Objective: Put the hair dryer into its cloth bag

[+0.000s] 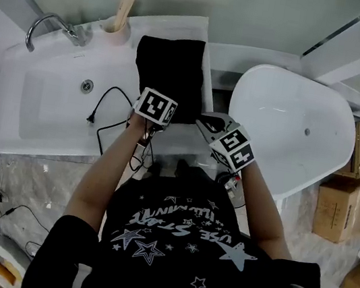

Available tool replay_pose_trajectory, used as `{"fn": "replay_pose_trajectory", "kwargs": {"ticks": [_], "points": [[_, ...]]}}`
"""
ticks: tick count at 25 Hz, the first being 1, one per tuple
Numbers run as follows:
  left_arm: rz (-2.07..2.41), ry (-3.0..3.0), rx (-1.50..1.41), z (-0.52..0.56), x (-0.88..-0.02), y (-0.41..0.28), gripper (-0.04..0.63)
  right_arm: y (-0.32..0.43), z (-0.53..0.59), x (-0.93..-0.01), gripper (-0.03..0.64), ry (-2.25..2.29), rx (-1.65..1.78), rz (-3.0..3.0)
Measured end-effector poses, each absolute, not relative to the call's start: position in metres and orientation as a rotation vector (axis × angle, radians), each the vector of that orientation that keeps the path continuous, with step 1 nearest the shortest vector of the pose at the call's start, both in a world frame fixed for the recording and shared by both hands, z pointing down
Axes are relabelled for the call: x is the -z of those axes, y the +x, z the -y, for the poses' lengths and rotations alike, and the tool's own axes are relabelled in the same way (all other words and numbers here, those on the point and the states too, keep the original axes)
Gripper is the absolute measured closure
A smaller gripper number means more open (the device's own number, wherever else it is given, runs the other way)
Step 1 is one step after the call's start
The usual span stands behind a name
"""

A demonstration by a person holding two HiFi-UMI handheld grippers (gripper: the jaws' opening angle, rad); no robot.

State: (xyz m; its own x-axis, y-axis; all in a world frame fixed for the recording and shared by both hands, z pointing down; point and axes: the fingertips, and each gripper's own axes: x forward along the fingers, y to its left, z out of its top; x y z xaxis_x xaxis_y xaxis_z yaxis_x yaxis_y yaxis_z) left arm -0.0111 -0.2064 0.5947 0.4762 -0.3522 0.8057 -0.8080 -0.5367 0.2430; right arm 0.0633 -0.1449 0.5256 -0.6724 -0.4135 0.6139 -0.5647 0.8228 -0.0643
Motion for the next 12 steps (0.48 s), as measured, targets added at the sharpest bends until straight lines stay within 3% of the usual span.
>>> {"fn": "replay_pose_trajectory", "kwargs": {"ticks": [3,7,12], "points": [[0.900,2.141,-0.955,0.198,-0.589,-0.014,0.236,0.064,0.147,-0.525,0.567,0.757,-0.344,2.392],[0.850,2.201,-0.974,0.183,-0.575,-0.017,0.227,0.060,0.145,-0.524,0.479,0.789,-0.371,2.371],[0.825,2.263,-0.941,0.165,-0.563,-0.031,0.219,0.051,0.141,-0.519,0.439,0.900,-0.378,2.353]]}}
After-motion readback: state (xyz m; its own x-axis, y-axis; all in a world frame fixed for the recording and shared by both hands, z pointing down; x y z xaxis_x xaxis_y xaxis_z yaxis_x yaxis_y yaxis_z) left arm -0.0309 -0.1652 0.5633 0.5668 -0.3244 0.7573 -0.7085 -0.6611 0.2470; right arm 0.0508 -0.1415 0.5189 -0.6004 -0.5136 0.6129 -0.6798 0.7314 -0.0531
